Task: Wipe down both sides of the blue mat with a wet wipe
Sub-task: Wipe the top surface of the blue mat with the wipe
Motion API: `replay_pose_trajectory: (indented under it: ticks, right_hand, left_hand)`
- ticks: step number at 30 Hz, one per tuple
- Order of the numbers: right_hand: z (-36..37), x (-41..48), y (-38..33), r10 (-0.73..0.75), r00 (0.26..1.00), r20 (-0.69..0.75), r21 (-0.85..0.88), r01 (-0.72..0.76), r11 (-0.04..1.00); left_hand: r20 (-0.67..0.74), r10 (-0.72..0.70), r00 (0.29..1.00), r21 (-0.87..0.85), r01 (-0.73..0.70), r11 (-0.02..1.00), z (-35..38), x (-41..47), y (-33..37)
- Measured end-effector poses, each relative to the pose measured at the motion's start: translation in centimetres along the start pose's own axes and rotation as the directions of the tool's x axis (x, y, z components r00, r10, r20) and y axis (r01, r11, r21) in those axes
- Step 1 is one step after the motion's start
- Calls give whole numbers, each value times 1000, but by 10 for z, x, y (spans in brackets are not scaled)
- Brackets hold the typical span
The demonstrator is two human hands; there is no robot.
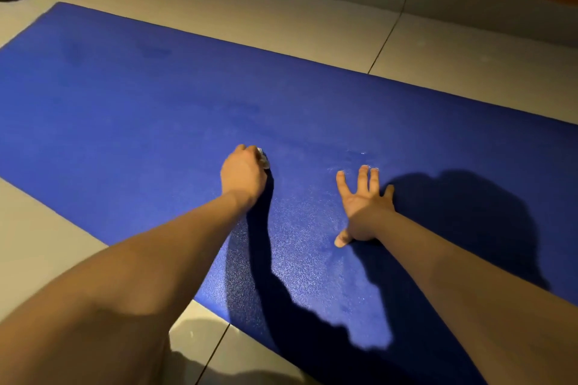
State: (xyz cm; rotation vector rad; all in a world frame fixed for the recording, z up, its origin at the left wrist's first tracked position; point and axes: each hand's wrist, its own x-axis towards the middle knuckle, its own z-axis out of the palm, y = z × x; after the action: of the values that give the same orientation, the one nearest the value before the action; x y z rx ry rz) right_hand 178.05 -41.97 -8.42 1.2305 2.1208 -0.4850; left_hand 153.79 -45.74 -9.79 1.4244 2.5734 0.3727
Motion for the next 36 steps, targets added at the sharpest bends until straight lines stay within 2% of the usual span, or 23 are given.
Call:
replay_pose_trajectory:
  ticks: [5,10,14,16,18,20,24,27,30,32,34,36]
  right_hand:
    - [-1,0,1,-5,1000,-16,10,5,1000]
    - [1,-9,13,-59,995,-75,124,69,990]
    - [-1,-15,55,-103,969,-223,215,152,965]
    - [-2,-16,90,4,953,-301,186,55,981]
    - [2,-16,124,95,964,-250,163,-55,985]
    - [8,-15,144,84,987,-136,153,-63,986]
    - [8,-15,148,22,995,-100,194,-2,981]
    - [5,-16,151,-9,998,-65,212,23,977]
    - [3,-20,156,-32,998,-46,226,41,973]
    - [3,-22,155,-35,998,-49,235,46,971]
    - [5,-21,154,-30,998,-64,231,44,972]
    - [7,-20,153,-20,997,-75,232,37,972]
  left_hand:
    - [108,94,990,-192,-72,979,16,-41,56]
    - [222,235,946,-204,-190,960,15,-60,86]
    - [282,222,933,-193,-172,966,18,-57,84]
    - [262,171,950,-177,-127,976,21,-56,92]
    - [185,65,980,-207,-26,978,25,-59,105]
    - [131,1,991,-235,30,972,33,-67,120]
    - [173,40,984,-354,25,935,53,-101,165]
    - [231,201,952,-357,-109,928,60,-134,195]
    - [300,456,838,-254,-391,885,59,-151,199]
    - [312,537,784,-162,-513,843,48,-139,180]
    - [284,465,839,-77,-463,883,35,-119,152]
    - [187,309,932,1,-315,949,22,-97,114]
